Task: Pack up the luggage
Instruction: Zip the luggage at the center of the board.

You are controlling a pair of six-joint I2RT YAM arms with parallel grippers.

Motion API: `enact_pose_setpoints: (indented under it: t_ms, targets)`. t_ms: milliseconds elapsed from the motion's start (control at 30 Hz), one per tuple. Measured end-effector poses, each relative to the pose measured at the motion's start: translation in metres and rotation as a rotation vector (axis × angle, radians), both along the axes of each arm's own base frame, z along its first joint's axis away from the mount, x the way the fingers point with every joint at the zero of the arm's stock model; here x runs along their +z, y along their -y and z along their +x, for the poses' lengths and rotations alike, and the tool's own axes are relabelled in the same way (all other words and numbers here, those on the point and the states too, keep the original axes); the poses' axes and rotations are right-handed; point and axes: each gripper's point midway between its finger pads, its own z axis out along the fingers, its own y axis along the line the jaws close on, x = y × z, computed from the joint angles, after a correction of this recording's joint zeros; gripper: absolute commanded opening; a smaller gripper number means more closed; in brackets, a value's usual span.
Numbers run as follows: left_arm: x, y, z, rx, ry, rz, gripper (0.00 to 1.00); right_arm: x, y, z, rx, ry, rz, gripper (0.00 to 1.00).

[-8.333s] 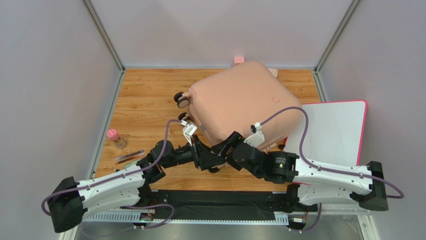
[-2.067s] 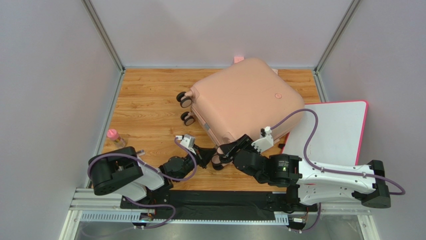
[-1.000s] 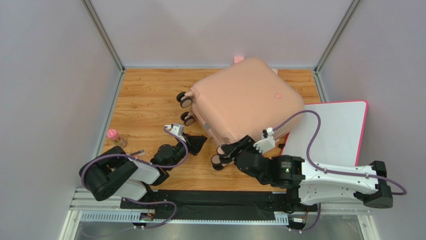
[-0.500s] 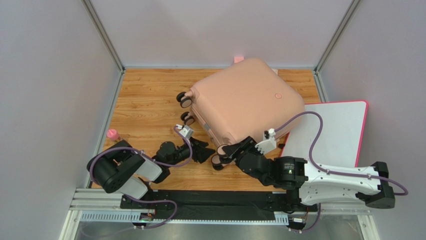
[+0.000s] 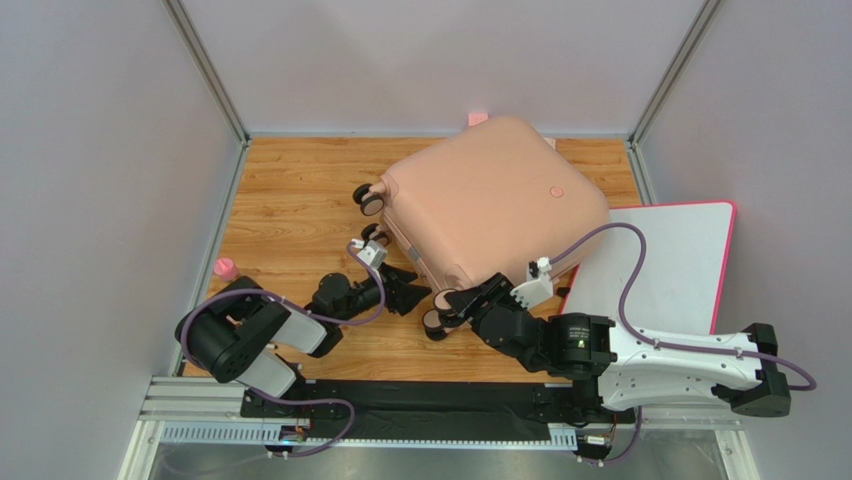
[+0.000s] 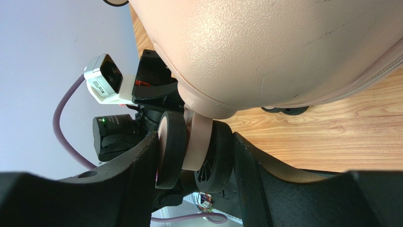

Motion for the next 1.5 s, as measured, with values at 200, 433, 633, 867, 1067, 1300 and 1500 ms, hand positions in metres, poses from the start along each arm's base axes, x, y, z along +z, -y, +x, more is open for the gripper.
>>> enact_pose_setpoints:
  t_ms: [200, 433, 633, 867, 1067, 1300, 1500]
  targets:
    - [0.006, 0.004, 0.001, -0.021, 0.016, -0.011, 0.68, 0.000, 0.000, 0.000, 0.001, 0.002, -0.003, 0.00]
    - [0.012, 0.010, -0.003, -0.062, 0.024, -0.022, 0.45, -0.001, -0.001, 0.000, 0.003, 0.005, -0.009, 0.00]
    - [0.012, 0.010, -0.003, -0.064, 0.024, -0.023, 0.29, -0.001, -0.002, 0.001, 0.003, 0.007, -0.014, 0.00]
    - [0.011, 0.009, -0.001, -0.051, 0.010, -0.028, 0.05, -0.001, -0.002, 0.001, 0.002, 0.010, -0.020, 0.00]
    - [0.010, 0.008, 0.001, -0.030, -0.009, -0.037, 0.00, -0.001, -0.002, 0.001, 0.001, 0.011, -0.020, 0.00]
    - [0.010, 0.006, 0.000, -0.009, -0.022, -0.045, 0.00, -0.001, -0.002, 0.001, 0.001, 0.011, -0.019, 0.00]
    - [0.010, 0.004, 0.001, -0.007, -0.059, -0.064, 0.00, -0.001, -0.002, 0.001, 0.001, 0.011, -0.019, 0.00]
